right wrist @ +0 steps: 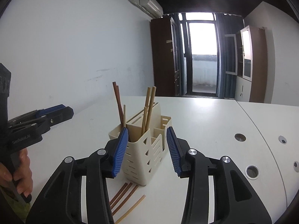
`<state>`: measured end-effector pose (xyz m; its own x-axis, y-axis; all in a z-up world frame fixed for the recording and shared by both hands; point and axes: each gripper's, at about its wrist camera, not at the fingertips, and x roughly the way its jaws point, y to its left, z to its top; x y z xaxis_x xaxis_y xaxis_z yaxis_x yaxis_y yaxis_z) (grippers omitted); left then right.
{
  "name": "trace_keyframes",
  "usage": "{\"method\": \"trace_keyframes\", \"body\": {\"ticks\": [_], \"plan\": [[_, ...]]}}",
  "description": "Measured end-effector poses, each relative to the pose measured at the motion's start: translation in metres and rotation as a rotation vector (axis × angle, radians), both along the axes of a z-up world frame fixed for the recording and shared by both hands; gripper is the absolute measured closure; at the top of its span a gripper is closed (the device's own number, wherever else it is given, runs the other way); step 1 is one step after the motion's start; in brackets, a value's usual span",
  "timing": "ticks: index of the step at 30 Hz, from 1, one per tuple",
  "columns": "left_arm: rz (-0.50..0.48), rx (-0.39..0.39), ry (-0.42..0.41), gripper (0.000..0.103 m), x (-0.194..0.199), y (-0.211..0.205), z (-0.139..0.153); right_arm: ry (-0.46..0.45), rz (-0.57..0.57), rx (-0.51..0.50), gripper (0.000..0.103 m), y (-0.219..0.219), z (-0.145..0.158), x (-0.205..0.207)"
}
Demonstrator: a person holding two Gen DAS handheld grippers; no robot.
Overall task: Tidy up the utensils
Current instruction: 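Withdraw both grippers and move down toward the remaining chopsticks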
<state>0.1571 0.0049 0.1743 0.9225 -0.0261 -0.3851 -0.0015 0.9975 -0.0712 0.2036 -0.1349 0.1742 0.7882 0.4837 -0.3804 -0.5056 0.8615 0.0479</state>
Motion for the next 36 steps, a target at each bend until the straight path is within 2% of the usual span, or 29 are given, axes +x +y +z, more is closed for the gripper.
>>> {"method": "trace_keyframes", "body": {"ticks": [4,18,22,25,36], "plan": [[0.008,-0.010,0.041,0.060,-0.005,0.007,-0.017,0.056,-0.027,0.014,0.057,0.000,-0.012,0.003],[0.009,-0.013,0.114,0.056,-0.008,0.004,-0.053,0.146,-0.040,-0.072,0.053,0.007,-0.064,-0.009],[-0.009,-0.023,0.162,0.056,-0.005,0.004,-0.070,0.185,-0.039,-0.104,0.053,0.014,-0.080,-0.008],[-0.012,0.011,0.191,0.056,-0.001,0.002,-0.080,0.207,-0.042,-0.131,0.052,0.020,-0.090,-0.007],[-0.017,-0.029,0.239,0.054,0.007,0.015,-0.092,0.301,-0.054,-0.182,0.052,0.037,-0.121,0.002]]}}
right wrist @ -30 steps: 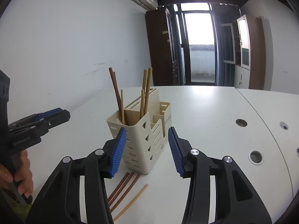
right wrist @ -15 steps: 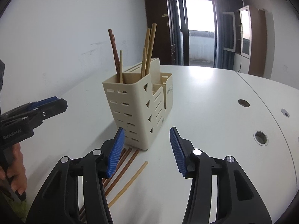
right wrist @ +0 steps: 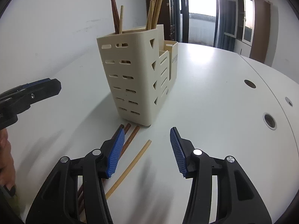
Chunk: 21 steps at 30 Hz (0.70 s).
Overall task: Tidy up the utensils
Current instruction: 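Withdraw both grippers and move down toward the remaining chopsticks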
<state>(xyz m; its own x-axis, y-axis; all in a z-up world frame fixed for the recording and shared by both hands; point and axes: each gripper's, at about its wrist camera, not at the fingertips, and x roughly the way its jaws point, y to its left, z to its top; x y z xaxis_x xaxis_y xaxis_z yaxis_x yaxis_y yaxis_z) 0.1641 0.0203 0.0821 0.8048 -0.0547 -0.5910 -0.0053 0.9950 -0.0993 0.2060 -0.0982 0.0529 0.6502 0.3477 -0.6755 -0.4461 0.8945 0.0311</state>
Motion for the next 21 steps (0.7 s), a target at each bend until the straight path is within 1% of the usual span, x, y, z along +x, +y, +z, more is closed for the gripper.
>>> {"method": "trace_keyframes", "body": {"ticks": [10,15,21], "plan": [[-0.011,-0.026,0.047,0.054,0.010,0.003,-0.014,0.060,-0.032,-0.048,0.052,0.009,-0.020,0.010],[-0.019,-0.048,0.093,0.054,0.019,0.004,-0.026,0.063,-0.041,-0.067,0.052,0.014,-0.024,0.008],[-0.025,-0.050,0.138,0.054,0.031,0.003,-0.038,0.071,-0.066,-0.086,0.052,0.019,-0.029,0.007]]}}
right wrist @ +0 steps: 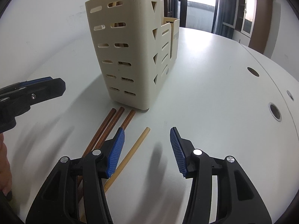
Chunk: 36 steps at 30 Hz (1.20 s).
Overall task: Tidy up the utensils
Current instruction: 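Withdraw both grippers and move down toward the remaining chopsticks, then grasp a brown chopstick with the left gripper while the right gripper grasps a light one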
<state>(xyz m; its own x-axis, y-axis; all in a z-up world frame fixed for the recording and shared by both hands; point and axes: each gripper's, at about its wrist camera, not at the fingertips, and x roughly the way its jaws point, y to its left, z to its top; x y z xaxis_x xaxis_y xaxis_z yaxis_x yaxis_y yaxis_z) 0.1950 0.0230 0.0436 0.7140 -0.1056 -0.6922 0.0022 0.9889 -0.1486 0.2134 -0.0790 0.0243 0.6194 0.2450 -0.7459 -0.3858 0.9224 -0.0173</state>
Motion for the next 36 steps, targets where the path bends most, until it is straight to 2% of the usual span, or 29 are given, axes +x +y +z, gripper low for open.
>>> {"method": "trace_keyframes", "body": {"ticks": [16,19,31,36], "plan": [[-0.062,0.027,0.137,0.054,0.037,-0.010,-0.041,0.055,-0.006,-0.025,0.052,0.004,-0.020,0.011],[-0.060,0.023,0.151,0.054,0.039,-0.007,-0.046,0.081,-0.004,-0.009,0.052,0.003,-0.024,0.012],[-0.077,0.061,0.195,0.052,0.043,-0.009,-0.061,0.057,-0.001,-0.059,0.053,0.004,-0.033,0.013],[-0.073,0.073,0.197,0.052,0.041,-0.007,-0.063,0.058,0.001,-0.057,0.060,-0.002,-0.032,0.011]]}}
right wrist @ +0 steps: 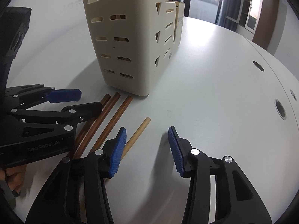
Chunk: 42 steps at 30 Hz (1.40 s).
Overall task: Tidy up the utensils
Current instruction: 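Grasp a brown chopstick with the left gripper while the right gripper grasps a light one, then lift both held chopsticks upright and carry them over the holder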
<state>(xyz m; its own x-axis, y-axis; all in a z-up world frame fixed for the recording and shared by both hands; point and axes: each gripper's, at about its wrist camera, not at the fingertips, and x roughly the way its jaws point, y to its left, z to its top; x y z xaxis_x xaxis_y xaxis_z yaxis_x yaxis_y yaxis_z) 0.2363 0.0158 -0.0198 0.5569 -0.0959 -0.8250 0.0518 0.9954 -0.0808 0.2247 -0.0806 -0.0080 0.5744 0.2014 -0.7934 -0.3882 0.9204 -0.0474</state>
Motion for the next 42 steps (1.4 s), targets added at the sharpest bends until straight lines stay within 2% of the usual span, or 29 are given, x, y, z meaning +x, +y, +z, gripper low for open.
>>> {"method": "trace_keyframes", "body": {"ticks": [3,7,9,13,18,21,25,30,36,42], "plan": [[-0.002,0.010,-0.003,0.051,0.000,-0.001,-0.001,0.000,0.002,0.001,0.065,-0.004,0.002,0.005],[-0.008,0.061,-0.001,0.052,0.004,-0.012,-0.003,0.005,0.018,0.001,0.070,-0.004,0.002,0.005],[0.019,0.072,-0.003,0.064,0.006,-0.011,-0.002,0.007,0.021,0.003,0.075,-0.005,0.002,0.007],[0.012,0.093,0.008,0.066,0.011,-0.013,-0.002,0.021,0.060,0.008,0.083,-0.005,0.002,0.004],[0.018,0.112,0.019,0.091,0.012,-0.011,0.000,0.029,0.051,0.019,0.090,-0.006,0.004,0.006],[-0.011,0.151,0.018,0.095,0.010,-0.017,0.001,0.042,0.025,0.053,0.096,-0.010,0.004,0.009],[-0.023,0.176,0.005,0.096,0.007,-0.022,0.001,0.048,0.029,0.062,0.096,-0.008,0.004,0.006],[-0.017,0.161,-0.019,0.096,0.003,-0.022,0.010,0.047,0.029,0.087,0.096,-0.016,0.010,0.009],[0.020,0.079,-0.137,0.096,-0.017,-0.005,0.053,-0.007,0.035,0.120,0.096,-0.025,0.033,0.008],[0.020,0.044,-0.218,0.096,-0.034,-0.010,0.075,-0.096,0.029,0.147,0.096,-0.033,0.053,-0.006]]}}
